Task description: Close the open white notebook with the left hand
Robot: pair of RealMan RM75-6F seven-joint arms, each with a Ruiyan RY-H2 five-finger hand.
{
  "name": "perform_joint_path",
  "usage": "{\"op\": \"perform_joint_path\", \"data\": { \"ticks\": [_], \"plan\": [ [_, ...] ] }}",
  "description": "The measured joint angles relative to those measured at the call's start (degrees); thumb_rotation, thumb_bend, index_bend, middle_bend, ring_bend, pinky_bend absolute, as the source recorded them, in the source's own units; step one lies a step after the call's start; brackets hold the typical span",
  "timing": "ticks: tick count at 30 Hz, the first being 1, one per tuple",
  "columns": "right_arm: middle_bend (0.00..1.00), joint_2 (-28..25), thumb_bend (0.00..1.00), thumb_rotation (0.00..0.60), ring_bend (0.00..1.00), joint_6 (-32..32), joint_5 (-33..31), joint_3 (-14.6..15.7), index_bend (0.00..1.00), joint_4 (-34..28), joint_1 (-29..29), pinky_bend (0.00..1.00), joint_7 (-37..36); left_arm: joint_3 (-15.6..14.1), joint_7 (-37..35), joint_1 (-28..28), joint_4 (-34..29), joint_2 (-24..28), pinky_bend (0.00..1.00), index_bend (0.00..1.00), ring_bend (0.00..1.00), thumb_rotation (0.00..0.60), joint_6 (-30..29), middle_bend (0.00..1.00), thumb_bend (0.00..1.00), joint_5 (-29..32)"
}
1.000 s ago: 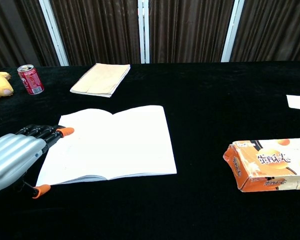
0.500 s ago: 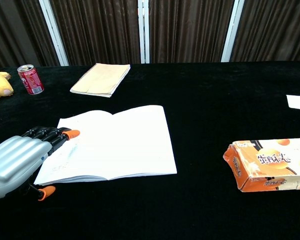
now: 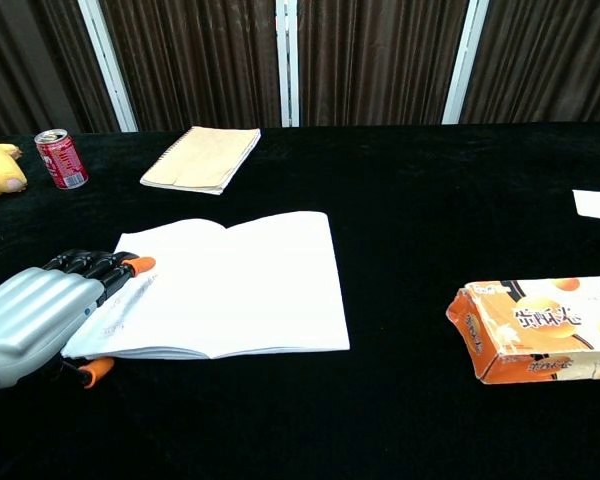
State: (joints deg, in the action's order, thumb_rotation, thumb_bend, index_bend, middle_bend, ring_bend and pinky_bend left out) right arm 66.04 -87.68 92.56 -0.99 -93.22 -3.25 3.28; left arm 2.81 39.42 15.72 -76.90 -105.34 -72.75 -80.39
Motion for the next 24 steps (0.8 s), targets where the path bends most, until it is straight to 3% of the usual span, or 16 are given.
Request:
{"op": "perform_joint_path", "data": {
  "ticks": [2, 14, 24],
  "plan": [
    [0.00, 0.0, 0.01, 0.600, 0.00, 0.1, -0.1, 0.0, 0.00, 0.1, 0.0, 0.00, 0.0, -0.2, -0.4, 0.0, 0.2, -0.1, 0.00, 0.00, 0.00, 0.600, -0.7, 0.00, 0.57, -0.8],
    [0.00, 0.1, 0.01, 0.600, 0.00, 0.2, -0.1, 0.1, 0.00, 0.0, 0.0, 0.00, 0.3, -1.7, -0.5, 0.1, -2.5, 1.3, 0.00, 0.00, 0.00, 0.600, -5.0, 0.00, 0.57, -5.8],
    [0.00, 0.2, 0.01, 0.600, 0.00, 0.5, -0.2, 0.1, 0.00, 0.0, -0.1, 0.00, 0.2, 0.8, 2.2, 1.9, -3.4, 1.6, 0.00, 0.00, 0.00, 0.600, -6.4, 0.00, 0.53, -7.5]
  ]
}}
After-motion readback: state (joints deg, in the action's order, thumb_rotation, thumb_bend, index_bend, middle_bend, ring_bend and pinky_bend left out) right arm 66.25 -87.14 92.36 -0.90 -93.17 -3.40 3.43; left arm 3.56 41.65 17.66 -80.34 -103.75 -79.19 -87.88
